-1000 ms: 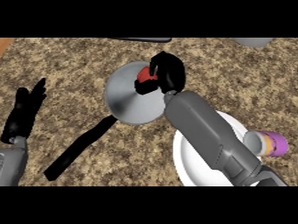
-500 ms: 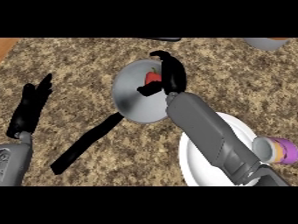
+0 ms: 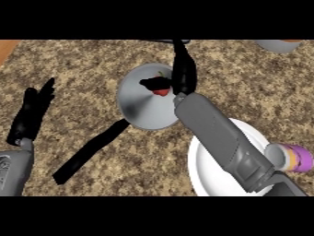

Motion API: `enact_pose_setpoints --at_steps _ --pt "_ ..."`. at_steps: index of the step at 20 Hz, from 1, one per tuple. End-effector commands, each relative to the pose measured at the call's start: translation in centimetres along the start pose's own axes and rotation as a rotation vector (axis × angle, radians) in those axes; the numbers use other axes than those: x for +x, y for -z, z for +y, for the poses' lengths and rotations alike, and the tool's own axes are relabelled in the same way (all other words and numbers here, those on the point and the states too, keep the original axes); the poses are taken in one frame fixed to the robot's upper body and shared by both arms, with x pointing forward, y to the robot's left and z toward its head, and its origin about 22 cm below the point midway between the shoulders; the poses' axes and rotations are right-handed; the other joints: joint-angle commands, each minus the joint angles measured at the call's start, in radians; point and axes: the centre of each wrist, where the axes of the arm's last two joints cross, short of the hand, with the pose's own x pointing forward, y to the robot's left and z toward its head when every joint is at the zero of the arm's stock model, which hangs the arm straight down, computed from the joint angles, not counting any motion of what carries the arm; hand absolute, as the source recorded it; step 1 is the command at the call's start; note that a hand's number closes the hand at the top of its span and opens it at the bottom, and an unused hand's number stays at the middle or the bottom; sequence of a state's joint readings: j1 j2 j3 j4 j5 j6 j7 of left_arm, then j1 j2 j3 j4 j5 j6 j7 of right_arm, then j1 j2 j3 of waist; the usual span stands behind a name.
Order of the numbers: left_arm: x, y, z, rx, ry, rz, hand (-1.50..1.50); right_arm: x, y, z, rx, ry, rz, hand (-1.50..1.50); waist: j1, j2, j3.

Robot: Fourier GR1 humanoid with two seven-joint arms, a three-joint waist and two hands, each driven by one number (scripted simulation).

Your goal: Pick the bell pepper from the plate and place it in the pan

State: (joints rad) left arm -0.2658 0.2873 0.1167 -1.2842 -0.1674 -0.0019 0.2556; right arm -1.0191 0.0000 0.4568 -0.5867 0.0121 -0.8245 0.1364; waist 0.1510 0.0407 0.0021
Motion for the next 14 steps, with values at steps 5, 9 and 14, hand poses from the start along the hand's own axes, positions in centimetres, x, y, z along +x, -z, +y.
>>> enact_pose_setpoints --at_steps 5,9,14 --pt "-2.0 -0.6 1.7 0.058 -0.023 0.044 0.00 -0.7 0.5 -0.3 -0.139 0.100 0.054 -1.50 -0.067 -0.021 -0.001" --pt "-2.9 -1.8 2.7 0.105 -0.026 0.069 0.00 -1.7 0.5 -0.8 -0.162 0.132 0.065 -1.50 -0.125 -0.037 -0.002" --pt "-3.7 -1.3 3.4 0.133 -0.032 0.106 0.00 -4.5 1.8 -6.5 -0.192 0.165 0.040 -1.50 -0.163 -0.044 -0.002"
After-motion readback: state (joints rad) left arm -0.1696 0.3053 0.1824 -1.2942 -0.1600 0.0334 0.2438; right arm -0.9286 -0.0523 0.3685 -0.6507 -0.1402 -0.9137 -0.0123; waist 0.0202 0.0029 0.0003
